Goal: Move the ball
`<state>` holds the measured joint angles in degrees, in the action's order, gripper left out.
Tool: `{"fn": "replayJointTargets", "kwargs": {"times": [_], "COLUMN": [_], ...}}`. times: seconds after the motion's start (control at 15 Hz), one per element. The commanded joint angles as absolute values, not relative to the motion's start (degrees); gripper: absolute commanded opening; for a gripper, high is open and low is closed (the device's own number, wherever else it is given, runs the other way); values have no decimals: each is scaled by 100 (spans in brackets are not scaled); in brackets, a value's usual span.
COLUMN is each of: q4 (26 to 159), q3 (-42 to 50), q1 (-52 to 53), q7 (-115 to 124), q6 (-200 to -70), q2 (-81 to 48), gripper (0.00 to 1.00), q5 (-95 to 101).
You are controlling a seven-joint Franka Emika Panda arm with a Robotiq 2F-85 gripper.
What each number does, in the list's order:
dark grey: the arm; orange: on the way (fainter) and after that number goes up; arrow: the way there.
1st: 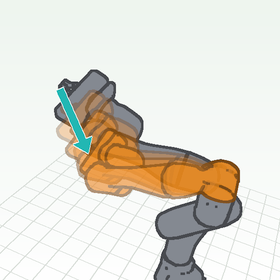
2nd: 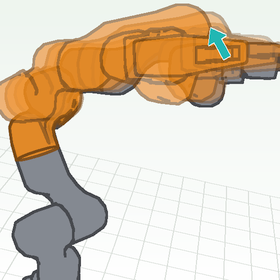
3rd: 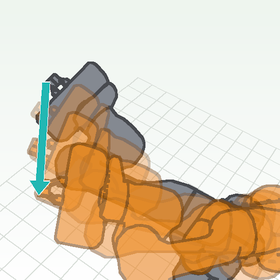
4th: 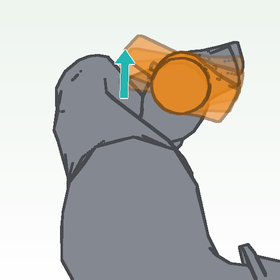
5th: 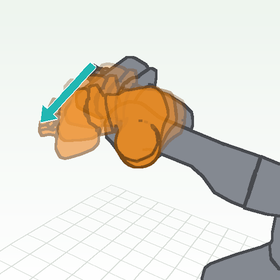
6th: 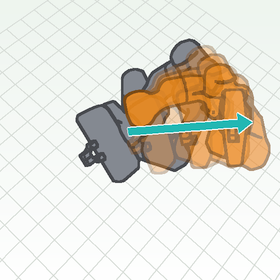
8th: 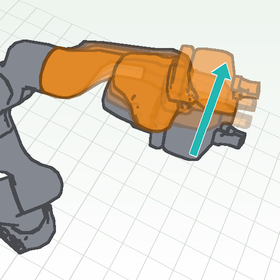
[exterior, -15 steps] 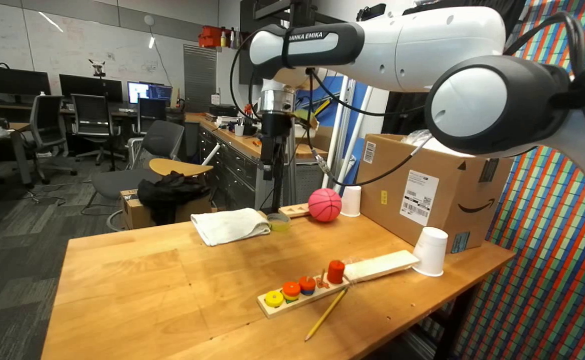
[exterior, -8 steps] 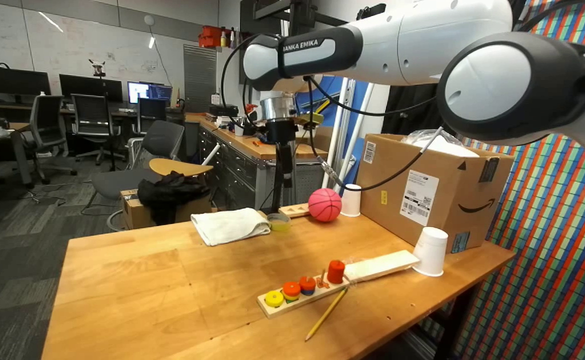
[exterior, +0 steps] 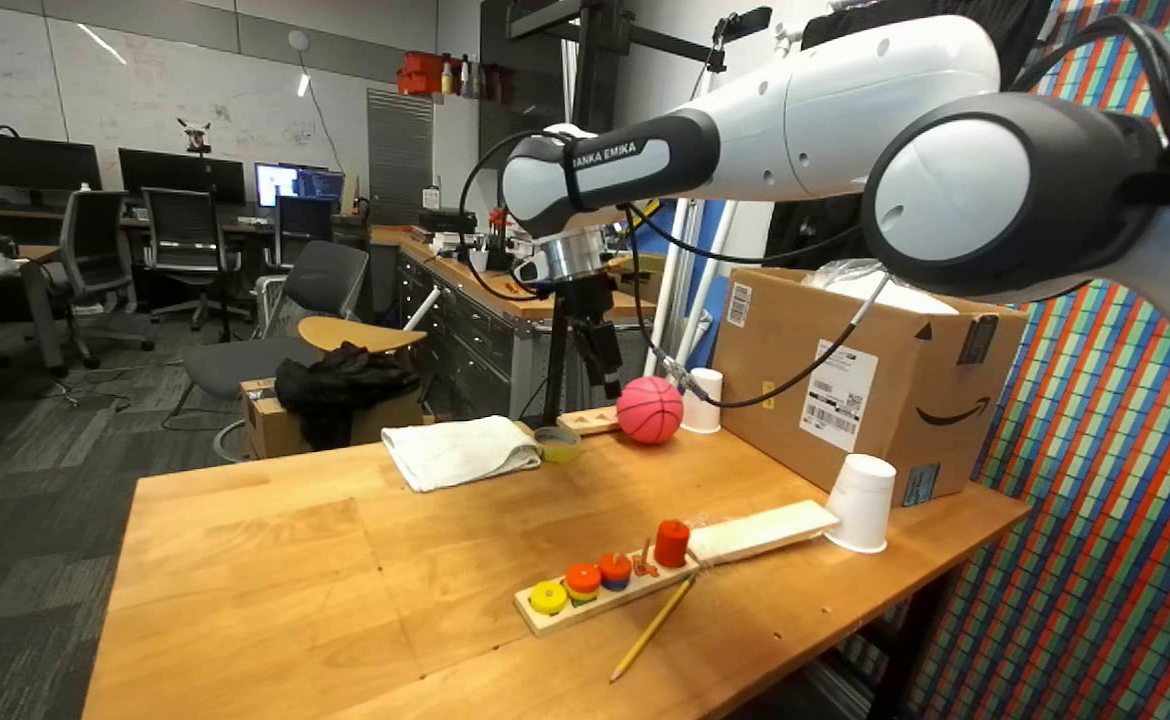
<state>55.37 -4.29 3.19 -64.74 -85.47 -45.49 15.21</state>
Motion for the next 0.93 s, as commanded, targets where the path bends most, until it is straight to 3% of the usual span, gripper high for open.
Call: {"fn": "replayJointTargets", "kwargs": {"times": [0.0, 0.87], "q4": [5210, 3693], "q3": [-341, 148], "q1": [225, 145], "q7": [-6765, -6861], "q6": [-8624, -8346], "q2": [-4847, -6047], "gripper": [100, 100], "q5": [1663, 1657]}}
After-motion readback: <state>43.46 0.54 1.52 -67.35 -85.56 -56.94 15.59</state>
